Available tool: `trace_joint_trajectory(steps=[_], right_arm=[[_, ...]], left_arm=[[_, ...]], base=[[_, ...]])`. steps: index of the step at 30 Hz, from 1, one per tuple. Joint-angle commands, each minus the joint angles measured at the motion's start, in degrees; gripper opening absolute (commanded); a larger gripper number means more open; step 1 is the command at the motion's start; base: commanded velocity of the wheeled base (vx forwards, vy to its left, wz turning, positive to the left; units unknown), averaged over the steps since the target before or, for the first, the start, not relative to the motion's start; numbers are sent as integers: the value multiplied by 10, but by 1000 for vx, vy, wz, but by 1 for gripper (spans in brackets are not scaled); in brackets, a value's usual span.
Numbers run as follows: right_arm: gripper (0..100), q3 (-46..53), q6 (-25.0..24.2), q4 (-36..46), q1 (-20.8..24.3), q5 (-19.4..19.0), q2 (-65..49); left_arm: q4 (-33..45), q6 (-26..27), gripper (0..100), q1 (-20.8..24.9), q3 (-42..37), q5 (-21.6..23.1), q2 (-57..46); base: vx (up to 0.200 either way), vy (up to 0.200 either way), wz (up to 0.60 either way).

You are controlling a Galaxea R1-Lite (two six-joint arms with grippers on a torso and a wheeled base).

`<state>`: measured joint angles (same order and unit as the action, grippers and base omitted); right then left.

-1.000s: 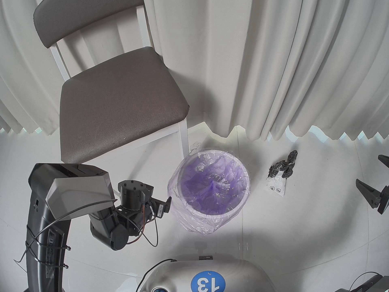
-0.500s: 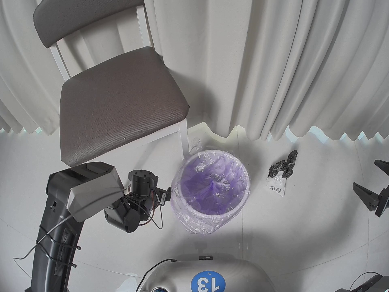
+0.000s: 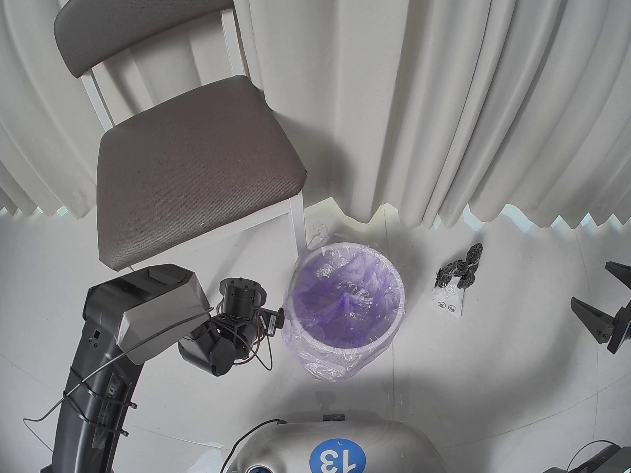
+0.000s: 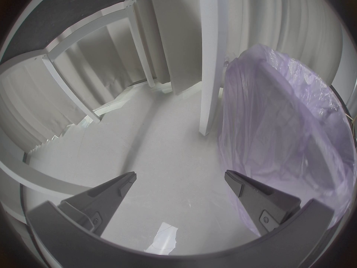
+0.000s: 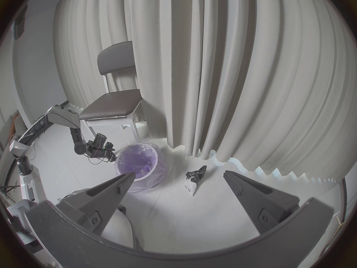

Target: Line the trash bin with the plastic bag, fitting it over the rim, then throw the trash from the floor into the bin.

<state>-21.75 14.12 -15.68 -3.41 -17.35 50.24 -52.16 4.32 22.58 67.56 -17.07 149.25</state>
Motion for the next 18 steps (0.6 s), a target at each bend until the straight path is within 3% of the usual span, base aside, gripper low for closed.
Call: trace_joint_trajectory(steps=[1, 9, 13, 18], right_arm=[[100, -1, 0, -1, -1, 1, 36], [100, -12, -8, -1, -19, 7, 92], [100, -24, -20, 0, -33, -1, 134], [100, -44, -31, -52, -34, -1, 253]], left_arm=[[-19, -4, 100, -8, -61, -2, -40], [-105, -4, 100, 6, -211, -1, -126], [-195, 2, 100, 29, -315, 37, -194], [-213, 2, 100, 73, -398, 59, -292]], base=[[0, 0, 0], [0, 0, 0], [0, 0, 0], [0, 0, 0]])
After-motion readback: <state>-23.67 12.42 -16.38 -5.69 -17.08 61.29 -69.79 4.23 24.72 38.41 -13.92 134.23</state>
